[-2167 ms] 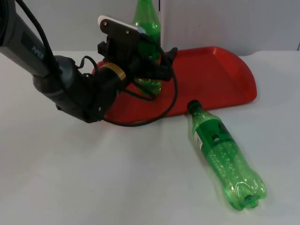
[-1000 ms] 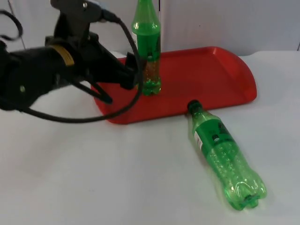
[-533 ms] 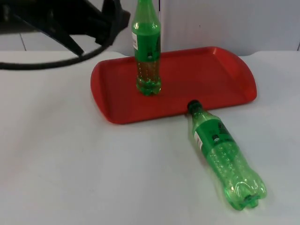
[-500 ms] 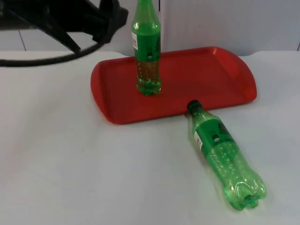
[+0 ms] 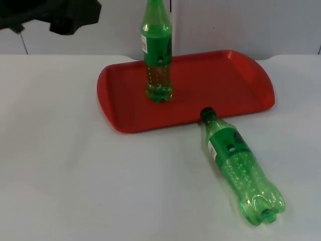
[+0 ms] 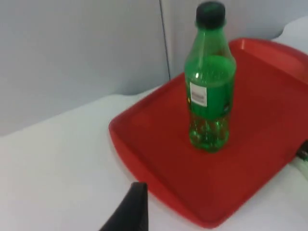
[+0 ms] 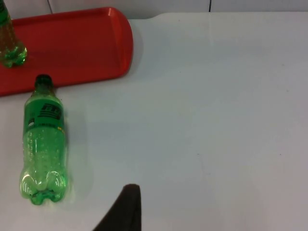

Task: Place the bottle upright on the tray.

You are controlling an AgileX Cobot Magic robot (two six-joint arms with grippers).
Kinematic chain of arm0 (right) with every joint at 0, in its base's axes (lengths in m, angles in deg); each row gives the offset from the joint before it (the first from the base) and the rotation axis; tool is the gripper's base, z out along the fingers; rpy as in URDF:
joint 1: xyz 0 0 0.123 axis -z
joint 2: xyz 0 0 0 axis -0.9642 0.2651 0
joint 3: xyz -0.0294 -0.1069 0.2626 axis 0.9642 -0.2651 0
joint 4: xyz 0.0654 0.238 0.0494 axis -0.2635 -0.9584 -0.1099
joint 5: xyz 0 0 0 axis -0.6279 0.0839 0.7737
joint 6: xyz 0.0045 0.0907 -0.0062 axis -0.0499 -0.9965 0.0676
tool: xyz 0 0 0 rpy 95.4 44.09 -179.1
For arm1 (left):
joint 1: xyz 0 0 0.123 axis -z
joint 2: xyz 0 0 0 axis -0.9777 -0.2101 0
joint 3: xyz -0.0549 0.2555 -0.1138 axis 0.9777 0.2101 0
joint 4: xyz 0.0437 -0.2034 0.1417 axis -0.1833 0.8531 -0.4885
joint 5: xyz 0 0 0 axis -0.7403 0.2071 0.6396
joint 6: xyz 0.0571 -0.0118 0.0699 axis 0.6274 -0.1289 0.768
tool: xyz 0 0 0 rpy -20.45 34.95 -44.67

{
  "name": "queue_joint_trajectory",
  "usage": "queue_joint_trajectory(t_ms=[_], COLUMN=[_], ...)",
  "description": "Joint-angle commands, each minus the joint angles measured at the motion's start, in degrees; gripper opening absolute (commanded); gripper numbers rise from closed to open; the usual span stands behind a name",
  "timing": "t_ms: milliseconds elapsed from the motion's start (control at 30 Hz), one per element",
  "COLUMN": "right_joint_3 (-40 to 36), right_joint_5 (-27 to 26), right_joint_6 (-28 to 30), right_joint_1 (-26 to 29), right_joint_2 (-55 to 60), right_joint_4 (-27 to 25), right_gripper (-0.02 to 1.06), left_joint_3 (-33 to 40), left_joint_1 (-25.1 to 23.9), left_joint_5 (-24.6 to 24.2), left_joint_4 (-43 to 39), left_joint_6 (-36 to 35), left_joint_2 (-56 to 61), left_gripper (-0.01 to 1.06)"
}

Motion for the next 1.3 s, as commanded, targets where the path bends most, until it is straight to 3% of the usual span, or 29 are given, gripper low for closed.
queue_joint_trajectory(t_ms=[0, 233, 1267], right_joint_3=[-0.03, -0.03, -0.03], right_joint_5=[-0.47, -0.47, -0.47], right_joint_6=[-0.01, -0.01, -0.01], right_joint_1=[0.37, 0.37, 0.37], right_joint_2=[-0.14, -0.14, -0.14], right_joint_4=[-0.21, -0.21, -0.21], right_gripper=[1.05, 1.05, 1.05], left_joint_3=[0.22, 0.22, 0.22], left_joint_1=[-0.12, -0.12, -0.12], left_joint_5=[-2.40, -9.86, -21.04], left_joint_4=[1.02, 2.36, 5.41], left_joint_6=[-0.55, -0.55, 0.08], left_joint_2=[1.71, 7.43, 27.08], left_gripper=[1.05, 1.05, 1.05])
